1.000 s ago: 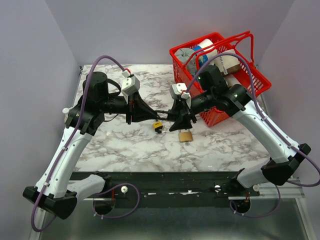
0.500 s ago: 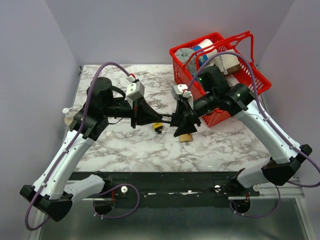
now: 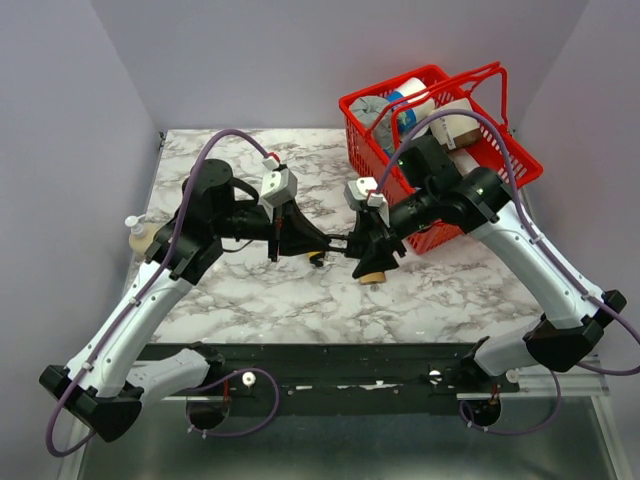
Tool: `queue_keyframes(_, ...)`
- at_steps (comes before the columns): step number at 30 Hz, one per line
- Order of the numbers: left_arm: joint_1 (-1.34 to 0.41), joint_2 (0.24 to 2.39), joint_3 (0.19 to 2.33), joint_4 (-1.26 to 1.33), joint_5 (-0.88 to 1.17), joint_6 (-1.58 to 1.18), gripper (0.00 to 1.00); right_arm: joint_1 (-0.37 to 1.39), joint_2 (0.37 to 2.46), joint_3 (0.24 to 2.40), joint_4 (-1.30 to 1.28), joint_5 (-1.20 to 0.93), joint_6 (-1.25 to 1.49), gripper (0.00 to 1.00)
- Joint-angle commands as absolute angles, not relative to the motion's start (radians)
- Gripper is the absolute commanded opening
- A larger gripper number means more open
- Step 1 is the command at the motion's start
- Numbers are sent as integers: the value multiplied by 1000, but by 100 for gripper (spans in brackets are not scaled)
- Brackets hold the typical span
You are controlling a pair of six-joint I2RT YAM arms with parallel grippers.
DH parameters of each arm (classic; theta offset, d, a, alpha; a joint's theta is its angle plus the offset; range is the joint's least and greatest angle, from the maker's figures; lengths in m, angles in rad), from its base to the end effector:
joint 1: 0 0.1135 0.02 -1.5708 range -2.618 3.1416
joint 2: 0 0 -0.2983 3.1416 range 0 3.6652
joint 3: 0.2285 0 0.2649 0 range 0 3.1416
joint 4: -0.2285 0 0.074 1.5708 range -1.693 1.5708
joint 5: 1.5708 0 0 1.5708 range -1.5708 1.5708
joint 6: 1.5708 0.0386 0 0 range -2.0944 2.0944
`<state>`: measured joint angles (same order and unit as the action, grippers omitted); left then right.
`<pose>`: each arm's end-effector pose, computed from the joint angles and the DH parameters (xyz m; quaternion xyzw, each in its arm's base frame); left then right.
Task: Lock with the key
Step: Lock the lock.
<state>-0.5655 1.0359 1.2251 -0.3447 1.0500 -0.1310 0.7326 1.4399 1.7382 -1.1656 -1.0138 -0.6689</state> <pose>0.1527 -0.1366 0.4632 0.4599 0.5719 -0.5500 0.3988 0.1796 0.2057 0.4704 -0.6570 0.5195 0.4651 0.2866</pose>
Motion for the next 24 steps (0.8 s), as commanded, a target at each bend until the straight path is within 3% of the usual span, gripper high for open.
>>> queue_keyframes(1,-603,1061,1290,-514,1126,-17,0,759,1460,1764,-971,-956,-773,1)
queue_keyframes(8,-558,1072,1378,-692,1104,115,0,759,1443,1743,-985,-953,-776,1)
queue_keyframes(14,-620,1058,1307,-434,1094,-103,0,759,1483,1796,-956,-989,-753,1)
queue_keyframes(19,-627,1086,1408,-656,1040,89,0,759,1477,1809,-1034,-945,-833,1)
queue_keyframes(24,-621,1075,1433,-692,1005,60,0,759,1434,1738,-1022,-930,-859,1)
